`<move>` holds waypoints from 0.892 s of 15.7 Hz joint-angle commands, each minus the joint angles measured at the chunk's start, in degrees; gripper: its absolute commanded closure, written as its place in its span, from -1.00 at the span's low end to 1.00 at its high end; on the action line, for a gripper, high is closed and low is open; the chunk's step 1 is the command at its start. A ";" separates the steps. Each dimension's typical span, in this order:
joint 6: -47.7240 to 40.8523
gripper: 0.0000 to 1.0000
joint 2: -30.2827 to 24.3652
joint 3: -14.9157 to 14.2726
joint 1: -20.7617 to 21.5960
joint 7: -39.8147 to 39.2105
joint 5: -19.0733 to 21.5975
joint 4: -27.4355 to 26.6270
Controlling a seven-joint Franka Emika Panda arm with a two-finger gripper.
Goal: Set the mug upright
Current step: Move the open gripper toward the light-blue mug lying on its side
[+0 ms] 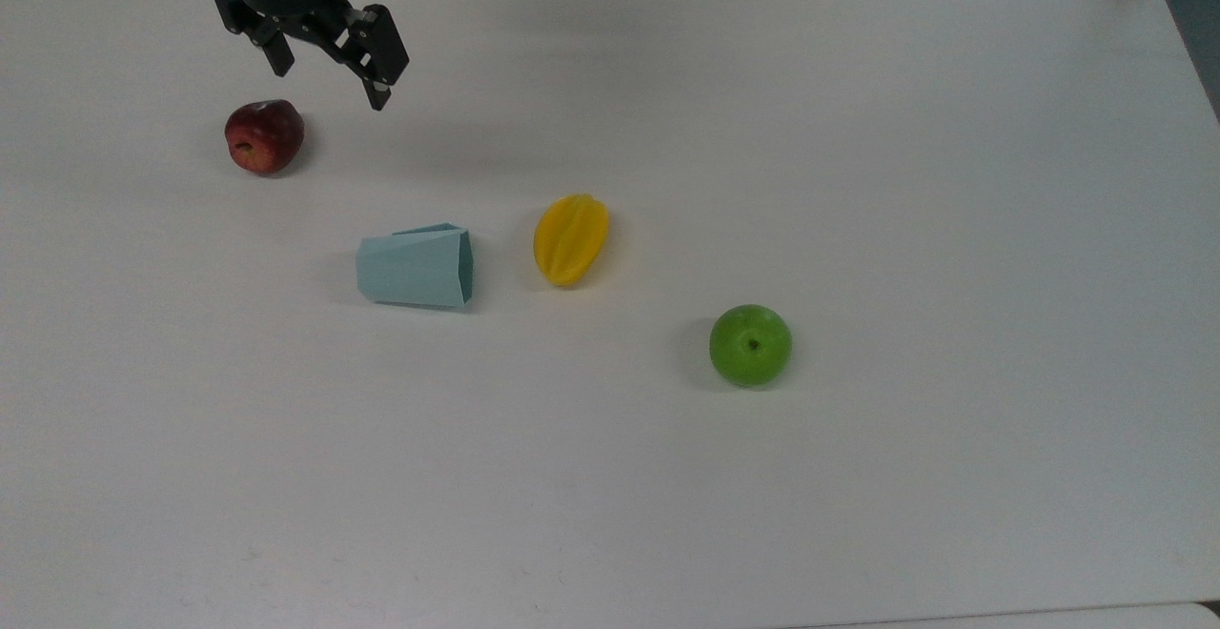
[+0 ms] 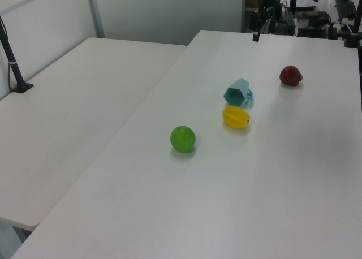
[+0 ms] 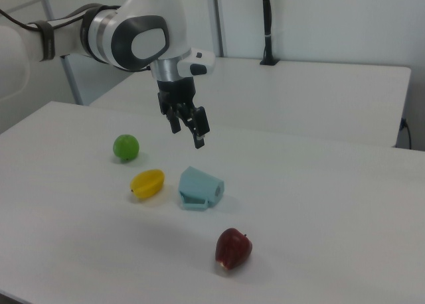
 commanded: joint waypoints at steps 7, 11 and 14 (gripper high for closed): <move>-0.08 -1.00 1.28 0.72 0.00 0.55 0.18 0.64; 0.01 -1.00 3.65 0.72 2.45 0.64 -1.83 0.82; 1.58 -1.00 6.37 0.81 5.18 2.82 -8.32 0.82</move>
